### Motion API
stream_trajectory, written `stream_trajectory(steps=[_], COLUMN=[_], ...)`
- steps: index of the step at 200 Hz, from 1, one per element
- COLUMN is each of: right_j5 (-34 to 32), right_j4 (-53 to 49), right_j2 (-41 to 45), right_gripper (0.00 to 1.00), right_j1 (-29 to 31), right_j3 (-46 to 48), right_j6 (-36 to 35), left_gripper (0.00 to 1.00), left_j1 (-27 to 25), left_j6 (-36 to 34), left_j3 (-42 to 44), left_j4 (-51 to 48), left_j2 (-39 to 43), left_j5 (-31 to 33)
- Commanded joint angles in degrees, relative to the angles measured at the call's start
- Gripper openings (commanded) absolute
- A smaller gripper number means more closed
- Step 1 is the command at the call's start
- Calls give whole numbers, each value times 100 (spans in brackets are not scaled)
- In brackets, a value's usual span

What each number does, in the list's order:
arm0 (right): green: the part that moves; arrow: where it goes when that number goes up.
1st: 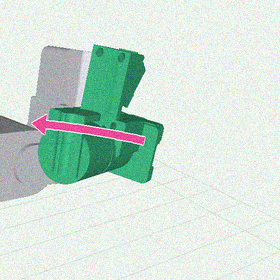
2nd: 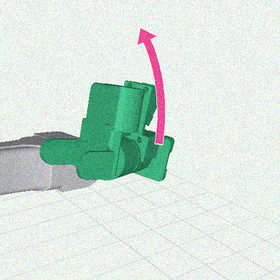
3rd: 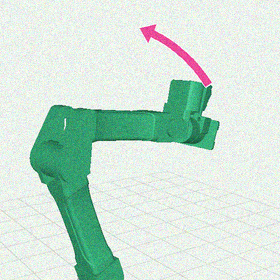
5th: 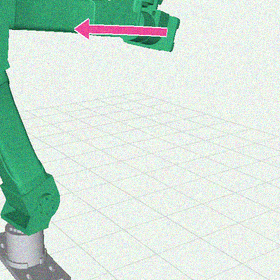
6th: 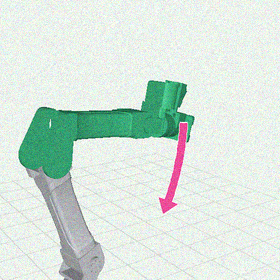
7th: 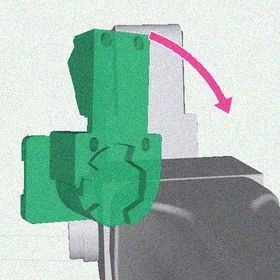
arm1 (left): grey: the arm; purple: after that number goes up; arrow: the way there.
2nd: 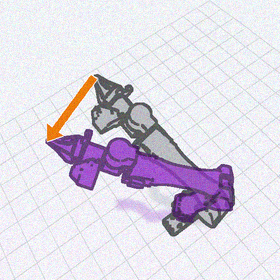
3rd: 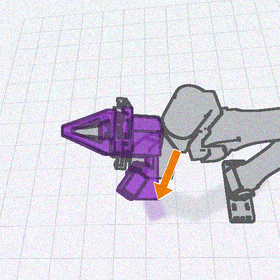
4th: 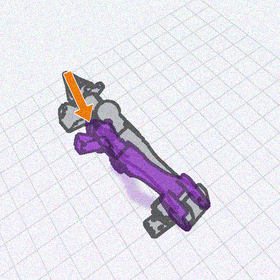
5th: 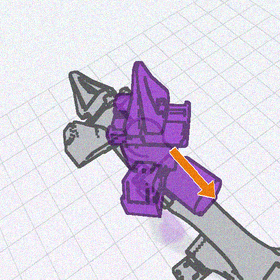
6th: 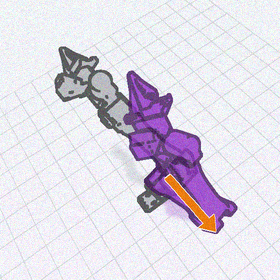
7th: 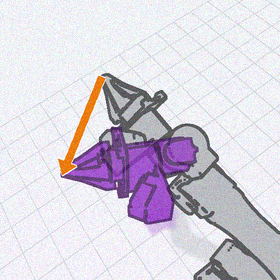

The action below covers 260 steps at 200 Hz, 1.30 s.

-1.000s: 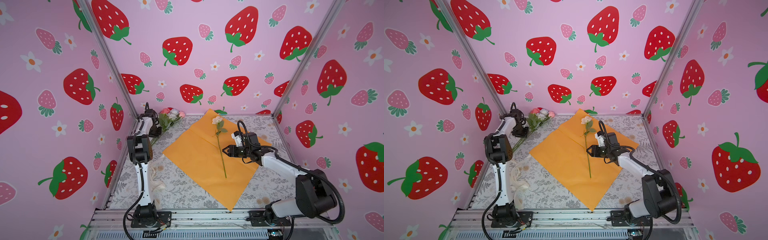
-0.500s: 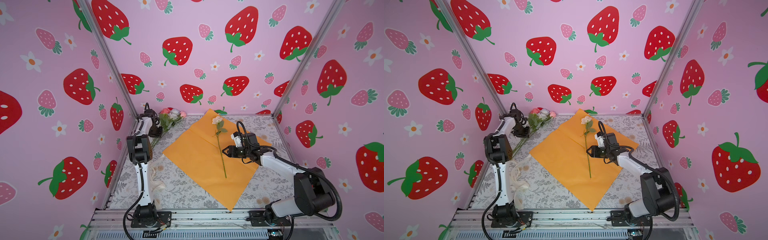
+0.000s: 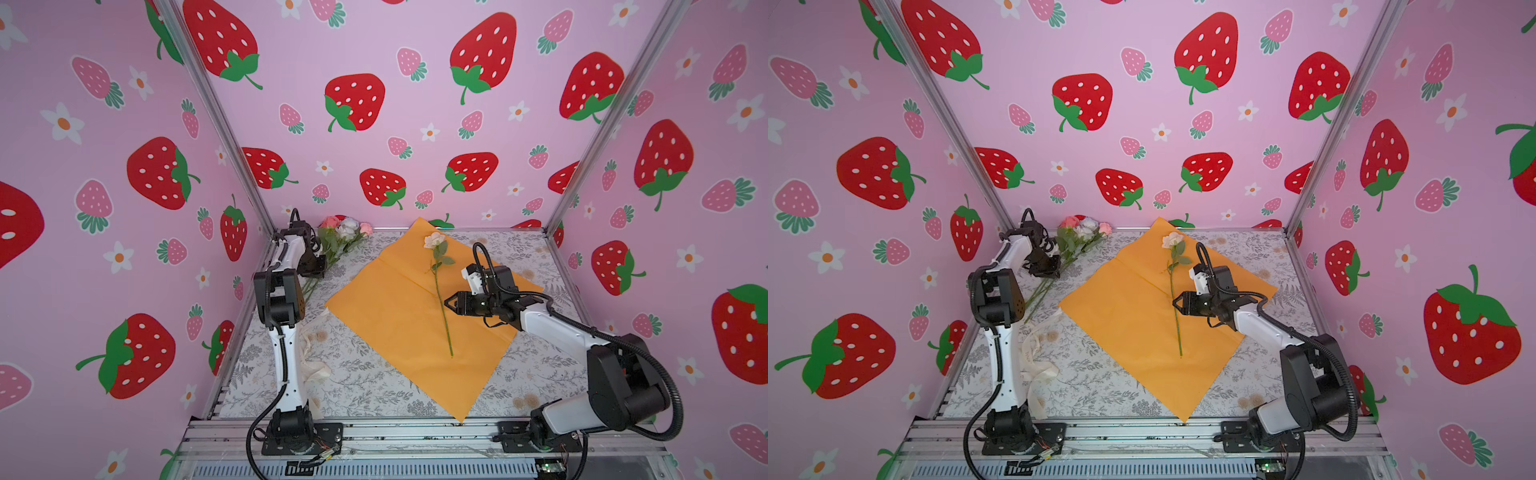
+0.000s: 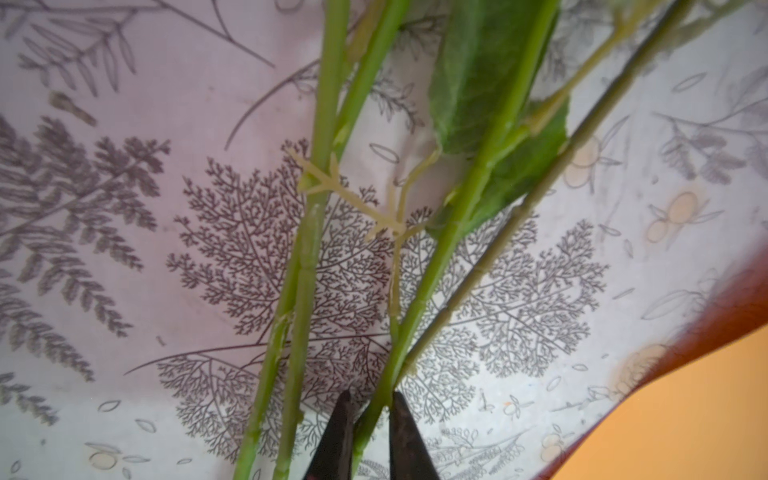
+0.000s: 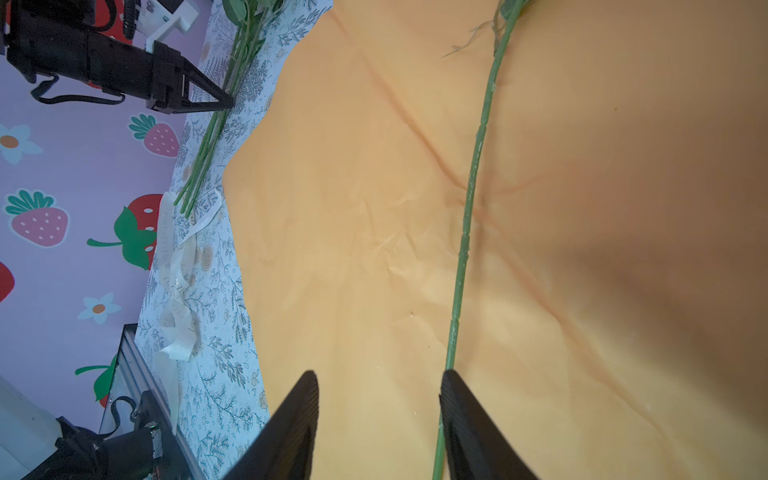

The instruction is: Tie the bouquet of fake flowers

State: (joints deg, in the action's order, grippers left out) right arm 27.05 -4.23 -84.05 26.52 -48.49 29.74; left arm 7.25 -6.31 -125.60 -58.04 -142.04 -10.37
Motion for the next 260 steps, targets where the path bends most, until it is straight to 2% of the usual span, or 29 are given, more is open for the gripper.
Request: stream_trajectory(steps=[1, 43, 80, 101, 118, 143, 148, 163, 174, 180, 189, 214, 260], right_j5=[-6, 19, 17, 37, -1, -59, -68, -77, -69, -65, -45, -86, -108], right_j4=[-112, -100, -69, -49, -86, -108, -104, -69, -35, -4, 14, -105, -33], right_j2=[-40, 11, 166, 305, 450, 608, 639, 712, 770, 804, 837, 860, 821], right_gripper=[51, 51, 51, 51, 51, 51, 51, 51, 51, 51, 51, 51, 51], right_j1=[44, 39, 46, 45, 46, 46, 46, 46, 46, 45, 44, 46, 47], right_j3=[-82, -73, 44, 143, 220, 343, 364, 442, 500, 534, 563, 551, 604], right_j6=[-91, -82, -39, -3, -25, -29, -22, 37, 74, 93, 102, 33, 92], left_gripper=[14, 13, 13, 13, 11, 7, 1, 0, 4, 14, 21, 24, 29], left_j1=[-13, -28, -25, -38, -39, -87, -115, -178, -199, -198, -197, -206, -268], left_j6=[2, 118, 565, 763, 910, 1175, 1246, 1437, 1512, 1535, 1516, 1570, 1833], left_j3=[37, 389, 1480, 2070, 2485, 3102, 3228, 3619, 3833, 3884, 3790, 3366, 3251], left_j4=[-187, -126, 311, 522, 699, 1022, 1090, 1364, 1573, 1666, 1583, 1287, 1595], left_j2=[20, 521, 1310, 1668, 1982, 2548, 2652, 3023, 3201, 3213, 3114, 2603, 2162], left_j5=[-242, -627, -1288, -1321, -1306, -1759, -1820, -1770, -1603, -1472, -1211, -905, -674])
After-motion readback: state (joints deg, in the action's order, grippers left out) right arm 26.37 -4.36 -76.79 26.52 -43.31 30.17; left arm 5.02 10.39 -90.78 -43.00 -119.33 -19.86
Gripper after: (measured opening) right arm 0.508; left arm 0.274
